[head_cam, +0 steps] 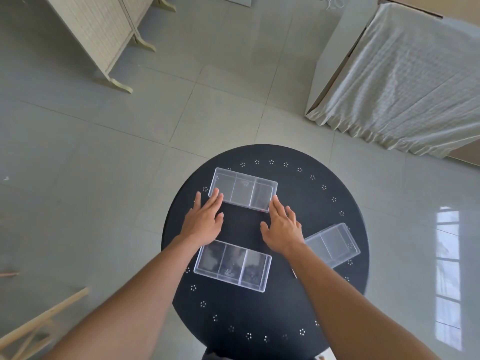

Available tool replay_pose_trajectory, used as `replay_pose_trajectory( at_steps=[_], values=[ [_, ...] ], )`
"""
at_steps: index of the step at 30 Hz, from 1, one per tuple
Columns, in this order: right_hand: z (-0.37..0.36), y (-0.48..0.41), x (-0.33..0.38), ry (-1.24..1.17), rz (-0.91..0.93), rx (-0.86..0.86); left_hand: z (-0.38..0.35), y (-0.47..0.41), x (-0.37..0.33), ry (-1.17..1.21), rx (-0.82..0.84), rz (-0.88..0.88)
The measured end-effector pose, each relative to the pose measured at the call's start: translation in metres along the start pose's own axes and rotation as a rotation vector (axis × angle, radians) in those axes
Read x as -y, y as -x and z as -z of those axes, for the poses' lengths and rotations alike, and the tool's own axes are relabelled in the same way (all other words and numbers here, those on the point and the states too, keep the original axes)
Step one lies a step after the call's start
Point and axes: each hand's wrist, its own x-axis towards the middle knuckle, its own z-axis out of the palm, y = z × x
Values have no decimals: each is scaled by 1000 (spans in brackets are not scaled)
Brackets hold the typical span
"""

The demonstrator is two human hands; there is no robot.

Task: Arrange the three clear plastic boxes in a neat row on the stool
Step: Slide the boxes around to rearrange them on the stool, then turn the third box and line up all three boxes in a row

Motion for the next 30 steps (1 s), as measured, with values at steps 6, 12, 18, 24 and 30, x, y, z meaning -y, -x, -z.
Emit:
replay_pose_trajectory(
  at_steps=[6, 12, 18, 24, 30],
  values=[
    [7, -2, -1, -79, 32, -3, 8, 1, -4, 75, -91, -43],
    [-8, 28, -14, -164, 126, -1, -15, 39, 12, 169, -147, -145],
    [-52, 77, -32, -185, 202, 47, -57, 90, 33, 130, -165, -211],
    [-88, 112, -42, -109, 267, 81, -84, 121, 49, 20, -198, -299],
    [-86, 120, -31, -37, 254, 102, -91, 122, 54, -86, -139, -296]
  ],
)
